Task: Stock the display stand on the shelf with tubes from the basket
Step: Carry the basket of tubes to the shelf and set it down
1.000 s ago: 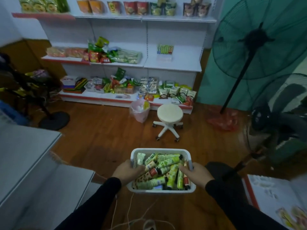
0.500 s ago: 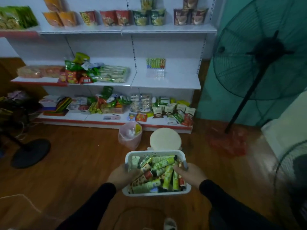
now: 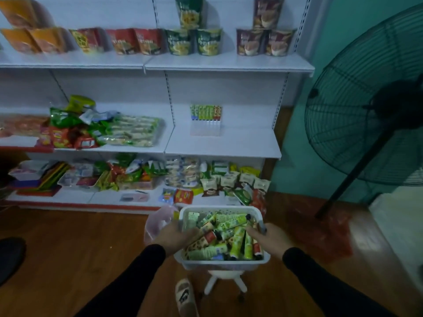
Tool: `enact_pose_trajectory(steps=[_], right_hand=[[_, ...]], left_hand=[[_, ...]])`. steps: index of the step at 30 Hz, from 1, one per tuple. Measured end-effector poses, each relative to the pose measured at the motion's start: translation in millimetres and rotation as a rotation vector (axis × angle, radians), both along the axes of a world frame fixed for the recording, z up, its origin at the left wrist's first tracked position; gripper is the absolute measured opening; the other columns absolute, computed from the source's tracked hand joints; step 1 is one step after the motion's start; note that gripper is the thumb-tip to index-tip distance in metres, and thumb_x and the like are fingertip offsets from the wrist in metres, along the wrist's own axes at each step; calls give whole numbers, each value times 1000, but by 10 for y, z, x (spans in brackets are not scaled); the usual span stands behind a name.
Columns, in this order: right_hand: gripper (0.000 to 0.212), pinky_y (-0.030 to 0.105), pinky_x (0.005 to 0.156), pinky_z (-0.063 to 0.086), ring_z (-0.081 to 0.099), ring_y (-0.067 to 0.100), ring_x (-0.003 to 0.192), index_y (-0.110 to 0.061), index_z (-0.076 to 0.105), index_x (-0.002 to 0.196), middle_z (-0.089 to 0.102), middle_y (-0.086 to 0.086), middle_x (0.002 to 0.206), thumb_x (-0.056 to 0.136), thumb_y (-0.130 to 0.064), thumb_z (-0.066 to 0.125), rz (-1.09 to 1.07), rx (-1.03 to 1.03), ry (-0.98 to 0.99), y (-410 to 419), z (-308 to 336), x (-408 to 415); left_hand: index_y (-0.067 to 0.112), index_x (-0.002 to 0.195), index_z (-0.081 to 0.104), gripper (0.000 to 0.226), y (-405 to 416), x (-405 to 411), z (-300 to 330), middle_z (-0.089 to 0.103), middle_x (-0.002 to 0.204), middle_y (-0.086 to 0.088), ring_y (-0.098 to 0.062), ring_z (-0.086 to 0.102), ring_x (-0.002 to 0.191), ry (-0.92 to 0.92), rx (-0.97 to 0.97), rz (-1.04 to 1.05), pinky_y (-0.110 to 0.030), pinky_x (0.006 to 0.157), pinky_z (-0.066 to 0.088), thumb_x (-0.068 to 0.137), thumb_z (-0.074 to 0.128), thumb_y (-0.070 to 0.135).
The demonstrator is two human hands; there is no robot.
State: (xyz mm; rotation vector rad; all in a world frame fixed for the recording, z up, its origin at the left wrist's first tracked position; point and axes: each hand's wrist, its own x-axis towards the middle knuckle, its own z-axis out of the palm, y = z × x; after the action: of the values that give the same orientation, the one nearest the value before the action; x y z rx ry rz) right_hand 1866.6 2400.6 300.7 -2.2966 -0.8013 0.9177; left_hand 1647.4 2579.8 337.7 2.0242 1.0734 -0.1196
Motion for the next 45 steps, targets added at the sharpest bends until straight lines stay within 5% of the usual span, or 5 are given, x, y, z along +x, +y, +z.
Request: enact_pose_trajectory(steps=[4, 9, 25, 39, 45], right_hand=[[55, 28, 54, 20, 24, 14, 50, -18, 29, 62, 25, 0, 58, 92, -57, 51, -88, 1, -21, 712, 56, 456], [53, 30, 56, 19, 26, 16, 53, -15, 30, 66, 25, 2, 61, 92, -57, 50, -170, 15, -59, 1459, 218, 993], [39, 30, 60, 38, 48, 15, 63, -20, 46, 78, 45, -1, 70, 93, -56, 48, -158, 87, -78, 2833, 138, 3701], [46, 28, 50, 28, 36, 15, 55, -23, 32, 66, 31, -3, 62, 92, -57, 49, -197, 49, -56, 3447, -164, 4930], [50, 30, 53, 38, 54, 25, 62, -14, 47, 68, 46, 5, 61, 89, -59, 50, -385, 59, -129, 3887, -673, 5244]], left_hand=[[25, 68, 42, 38, 852, 661, 15, 39, 59, 7, -2, 39, 45, 11, -2, -39, -22, 51, 31, 98, 54, 45], [0, 132, 46, 65, 1806, 1357, 127, 57, 126, -22, -29, 58, 108, 13, -12, -112, -37, 74, 41, 97, 51, 54], [26, 75, 41, 34, 2846, 3965, 48, 48, 80, 6, -12, 48, 72, -2, 57, 73, -28, 60, 34, 96, 56, 50], [2, 130, 49, 67, 3510, 5258, -281, 53, 137, -9, -25, 54, 105, 79, 32, 111, -28, 79, 35, 92, 56, 58], [14, 96, 46, 44, 4026, 5698, -806, 50, 88, 1, -9, 42, 69, 0, 0, -19, -22, 56, 33, 90, 61, 55]])
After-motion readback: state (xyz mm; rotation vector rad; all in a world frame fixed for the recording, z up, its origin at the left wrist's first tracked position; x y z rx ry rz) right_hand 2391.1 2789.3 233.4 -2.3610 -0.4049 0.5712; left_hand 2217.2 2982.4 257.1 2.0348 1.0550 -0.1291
